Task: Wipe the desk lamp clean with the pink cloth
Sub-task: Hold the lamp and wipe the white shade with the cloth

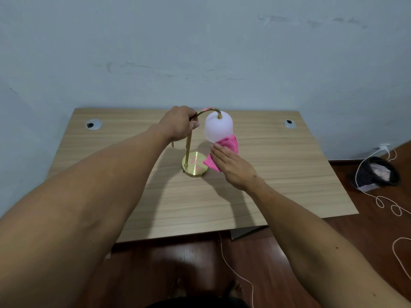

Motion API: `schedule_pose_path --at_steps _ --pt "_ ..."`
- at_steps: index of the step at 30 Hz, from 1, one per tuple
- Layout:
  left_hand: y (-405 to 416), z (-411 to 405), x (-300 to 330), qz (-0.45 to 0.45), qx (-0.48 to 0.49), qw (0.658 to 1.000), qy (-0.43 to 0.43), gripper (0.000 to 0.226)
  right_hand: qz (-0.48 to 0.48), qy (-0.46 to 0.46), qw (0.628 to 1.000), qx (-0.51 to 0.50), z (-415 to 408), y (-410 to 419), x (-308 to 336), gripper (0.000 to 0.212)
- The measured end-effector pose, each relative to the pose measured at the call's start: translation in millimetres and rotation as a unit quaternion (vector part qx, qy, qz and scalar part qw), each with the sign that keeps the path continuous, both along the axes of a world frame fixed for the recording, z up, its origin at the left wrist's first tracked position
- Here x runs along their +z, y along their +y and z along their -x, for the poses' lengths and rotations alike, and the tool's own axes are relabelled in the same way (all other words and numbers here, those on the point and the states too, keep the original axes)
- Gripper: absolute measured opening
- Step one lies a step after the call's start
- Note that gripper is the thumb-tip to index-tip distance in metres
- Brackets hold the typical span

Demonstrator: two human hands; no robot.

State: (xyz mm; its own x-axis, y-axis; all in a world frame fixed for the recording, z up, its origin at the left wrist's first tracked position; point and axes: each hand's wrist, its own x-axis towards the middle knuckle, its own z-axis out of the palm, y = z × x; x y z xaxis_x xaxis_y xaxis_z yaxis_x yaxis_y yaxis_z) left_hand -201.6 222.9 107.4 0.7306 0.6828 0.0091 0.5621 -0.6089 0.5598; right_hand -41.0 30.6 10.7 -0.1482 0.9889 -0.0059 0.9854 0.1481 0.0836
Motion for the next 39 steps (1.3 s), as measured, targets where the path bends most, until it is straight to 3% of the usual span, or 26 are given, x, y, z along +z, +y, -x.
schedule_pose_path --at_steps 2,4,6,8,10,12,13,15,17,20,22,26,29,31,33,35,37,39 --pt "-0.8 0.7 0.2 0.005 0.003 1.0 0.001 0.011 0.015 0.096 0.995 -0.04 -7.8 -14.7 -4.3 0.057" --pt "-2.2 0.5 1.2 0.007 0.005 1.0 -0.001 0.011 0.021 0.22 0.96 -0.169 -13.8 -24.4 -5.2 0.039" --pt "-3.4 0.2 2.1 0.006 0.007 1.0 0.0 0.011 0.004 0.35 0.861 -0.368 -18.2 -21.2 3.1 0.025" --pt "-4.3 0.0 2.2 0.01 0.009 1.0 0.0 0.012 -0.045 0.467 0.721 -0.51 -23.8 -12.3 14.3 0.032" --pt "-4.8 -0.3 2.7 0.016 0.01 1.0 0.0 0.013 -0.114 0.545 0.618 -0.554 -27.7 1.5 26.9 0.038" --pt "-5.4 -0.5 3.0 0.017 0.011 1.0 0.0 0.013 -0.196 0.586 0.574 -0.537 -23.9 17.6 43.3 0.037" --pt "-5.6 -0.4 3.1 0.018 0.012 1.0 0.0 0.012 -0.236 0.593 0.574 -0.514 -17.9 25.8 52.6 0.036" --pt "-5.8 0.0 3.5 0.02 0.014 1.0 -0.001 0.012 -0.303 0.578 0.607 -0.454 1.0 36.5 66.8 0.034" --pt "-5.8 0.4 3.7 0.025 0.017 1.0 -0.003 0.013 -0.322 0.55 0.673 -0.375 25.7 39.8 66.4 0.043" --pt "-6.4 0.9 3.9 0.021 0.016 1.0 -0.002 0.013 -0.268 0.442 0.802 -0.3 63.1 43.3 27.3 0.065" --pt "-6.3 1.0 3.9 0.016 0.014 1.0 0.0 0.013 -0.244 0.387 0.832 -0.314 83.5 43.8 6.8 0.07" --pt "-5.7 0.0 4.8 0.013 0.011 1.0 0.002 0.012 -0.204 0.467 0.795 -0.33 94.9 29.7 -11.8 0.077" --pt "-5.8 0.0 4.6 0.014 0.012 1.0 0.001 0.013 -0.146 0.516 0.744 -0.399 84.9 23.1 -19.7 0.061" --pt "-5.8 0.7 4.2 0.015 0.012 1.0 0.001 0.013 -0.099 0.547 0.662 -0.504 72.7 23.0 -18.7 0.032" --pt "-5.9 0.7 4.4 0.019 0.013 1.0 -0.001 0.013 -0.081 0.576 0.568 -0.582 58.1 22.9 -14.6 0.033" --pt "-6.3 0.6 4.9 0.021 0.015 1.0 -0.001 0.013 -0.128 0.586 0.515 -0.612 47.6 24.5 -6.1 0.037" --pt "-6.2 0.6 4.9 0.021 0.015 1.0 0.001 0.013 -0.237 0.575 0.52 -0.586 44.8 29.6 6.7 0.039" --pt "-6.1 0.5 4.8 0.027 0.017 0.999 -0.001 0.012 -0.33 0.584 0.568 -0.477 48.9 34.8 25.4 0.065"
